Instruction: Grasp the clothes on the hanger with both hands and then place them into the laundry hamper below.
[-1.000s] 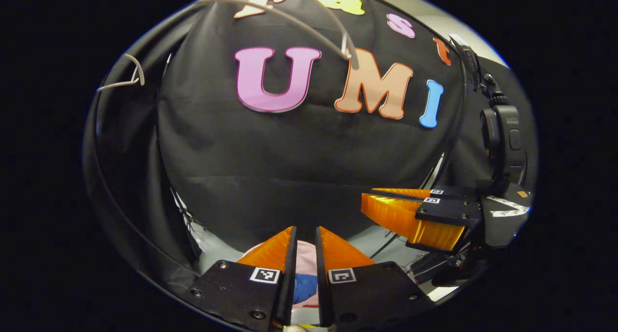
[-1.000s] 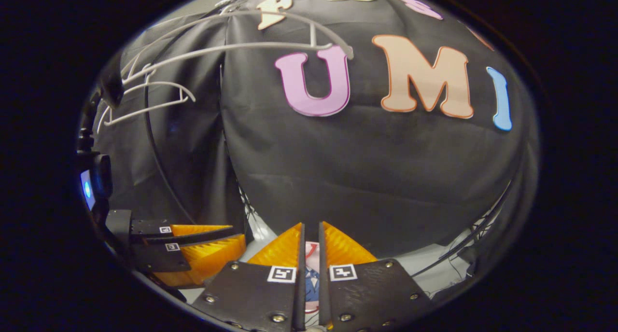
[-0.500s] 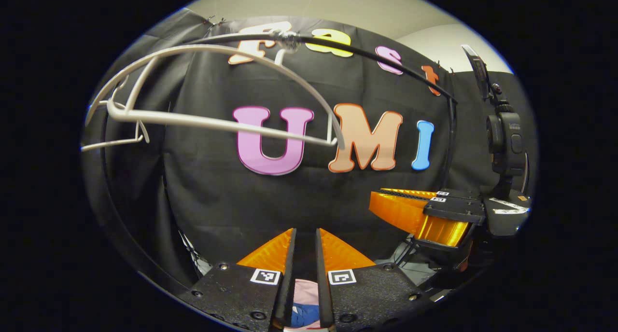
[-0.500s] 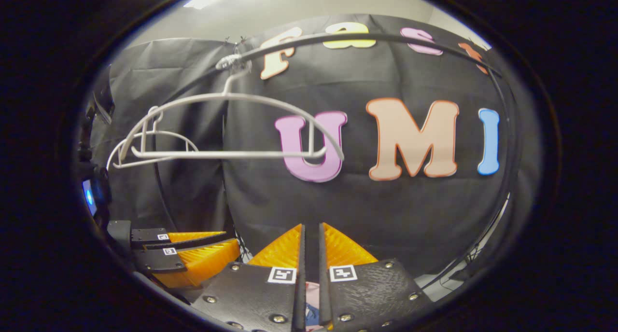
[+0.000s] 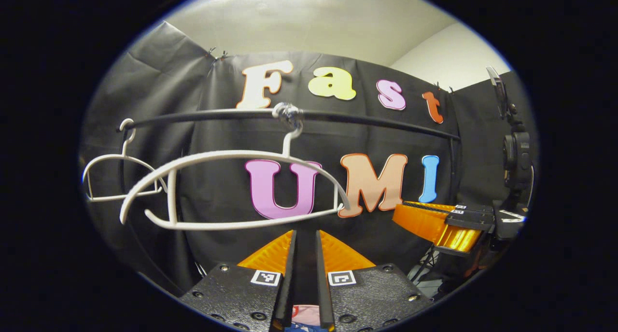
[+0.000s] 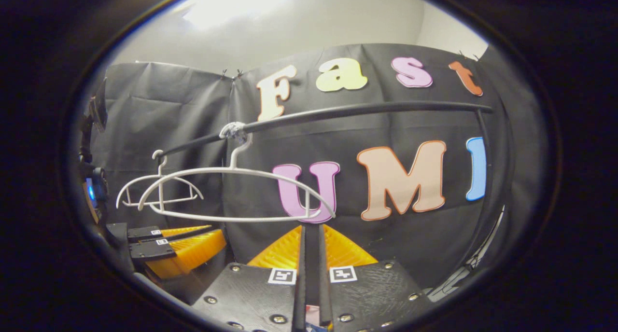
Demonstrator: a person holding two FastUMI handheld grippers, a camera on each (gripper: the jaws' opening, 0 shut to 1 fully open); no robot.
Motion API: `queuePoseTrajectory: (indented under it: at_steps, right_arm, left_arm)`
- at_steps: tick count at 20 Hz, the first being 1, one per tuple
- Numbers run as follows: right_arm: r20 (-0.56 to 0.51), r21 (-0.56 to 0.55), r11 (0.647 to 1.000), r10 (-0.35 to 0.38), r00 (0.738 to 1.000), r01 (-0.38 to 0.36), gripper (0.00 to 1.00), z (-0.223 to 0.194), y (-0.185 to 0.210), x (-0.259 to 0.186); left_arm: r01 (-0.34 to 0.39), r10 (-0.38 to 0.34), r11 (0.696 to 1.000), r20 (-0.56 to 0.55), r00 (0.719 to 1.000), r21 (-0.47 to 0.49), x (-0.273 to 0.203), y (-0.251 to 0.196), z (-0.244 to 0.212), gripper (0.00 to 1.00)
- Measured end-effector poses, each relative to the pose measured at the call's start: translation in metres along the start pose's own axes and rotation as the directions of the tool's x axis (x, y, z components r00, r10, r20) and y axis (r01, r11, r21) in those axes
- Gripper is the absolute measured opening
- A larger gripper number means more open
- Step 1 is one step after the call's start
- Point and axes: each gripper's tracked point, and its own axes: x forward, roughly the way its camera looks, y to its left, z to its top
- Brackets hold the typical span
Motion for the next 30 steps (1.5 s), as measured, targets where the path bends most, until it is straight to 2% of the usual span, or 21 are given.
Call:
queuePoseTrajectory:
  at_steps: [1,2,5,6,7,11,13,15,16,18,21,22,24,28,29,30]
  right_arm:
    - [0.007,-0.010,1.000,-0.009,1.000,0.009,0.11,0.003,-0.004,-0.002]
    - [0.015,-0.021,1.000,-0.016,1.000,0.017,0.11,0.006,-0.007,-0.004]
    - [0.034,-0.018,1.000,-0.023,0.999,0.023,0.11,0.016,-0.009,-0.010]
    - [0.042,-0.015,0.999,-0.028,0.999,0.029,0.11,0.019,-0.011,-0.012]
    - [0.050,-0.015,0.999,-0.036,0.998,0.037,0.11,0.021,-0.014,-0.013]
    - [0.045,-0.014,0.999,-0.035,0.998,0.035,0.08,0.021,-0.015,-0.016]
    - [0.052,-0.017,0.999,-0.033,0.998,0.034,0.37,0.024,-0.017,-0.019]
    - [0.064,-0.016,1.000,-0.024,0.998,0.025,0.52,0.028,-0.015,-0.021]
    - [0.066,-0.015,1.000,-0.020,0.998,0.021,0.67,0.029,-0.015,-0.022]
    - [0.066,-0.018,0.999,-0.026,0.997,0.027,0.90,0.030,-0.019,-0.023]
    - [0.079,-0.027,0.999,-0.035,0.996,0.037,1.00,0.034,-0.023,-0.030]
    - [0.082,-0.030,0.999,-0.038,0.996,0.040,0.96,0.035,-0.024,-0.031]
    - [0.081,-0.034,0.998,-0.041,0.996,0.043,1.00,0.035,-0.025,-0.031]
    - [0.083,-0.039,0.998,-0.044,0.996,0.048,1.00,0.036,-0.026,-0.036]
    - [0.082,-0.039,0.998,-0.045,0.996,0.049,1.00,0.036,-0.027,-0.036]
    - [0.082,-0.040,0.998,-0.047,0.996,0.051,1.00,0.036,-0.027,-0.037]
  left_arm:
    - [-0.006,0.006,1.000,0.015,1.000,0.001,-0.003,0.000,0.008,0.14]
    - [-0.016,0.016,1.000,0.031,0.999,0.000,-0.004,0.000,0.016,0.22]
    - [-0.043,0.042,0.999,0.069,0.997,0.012,-0.010,-0.001,0.032,0.22]
    - [-0.053,0.051,0.998,0.076,0.996,0.023,-0.013,-0.001,0.035,0.29]
    - [-0.049,0.047,0.998,0.079,0.996,0.028,-0.014,-0.004,0.036,0.22]
    - [-0.041,0.039,0.999,0.082,0.996,0.021,-0.016,-0.014,0.037,0.49]
    - [-0.029,0.028,1.000,0.074,0.997,0.009,-0.015,-0.022,0.035,0.64]
    - [-0.030,0.029,1.000,0.074,0.997,0.004,-0.016,-0.022,0.034,0.81]
    - [-0.037,0.037,0.999,0.077,0.996,0.002,-0.018,-0.019,0.035,0.89]
    - [-0.042,0.042,0.999,0.082,0.996,-0.004,-0.021,-0.018,0.037,0.98]
    - [-0.043,0.044,0.999,0.084,0.995,-0.010,-0.021,-0.020,0.040,0.93]
    - [-0.044,0.045,0.999,0.083,0.996,-0.008,-0.022,-0.022,0.040,0.93]
    - [-0.045,0.045,0.999,0.082,0.996,-0.006,-0.023,-0.022,0.040,0.96]
    - [-0.045,0.045,0.999,0.085,0.995,-0.005,-0.025,-0.025,0.042,0.96]
    - [-0.045,0.045,0.999,0.085,0.995,-0.003,-0.024,-0.024,0.043,0.93]
    - [-0.046,0.046,0.999,0.086,0.995,-0.002,-0.025,-0.024,0.044,0.96]
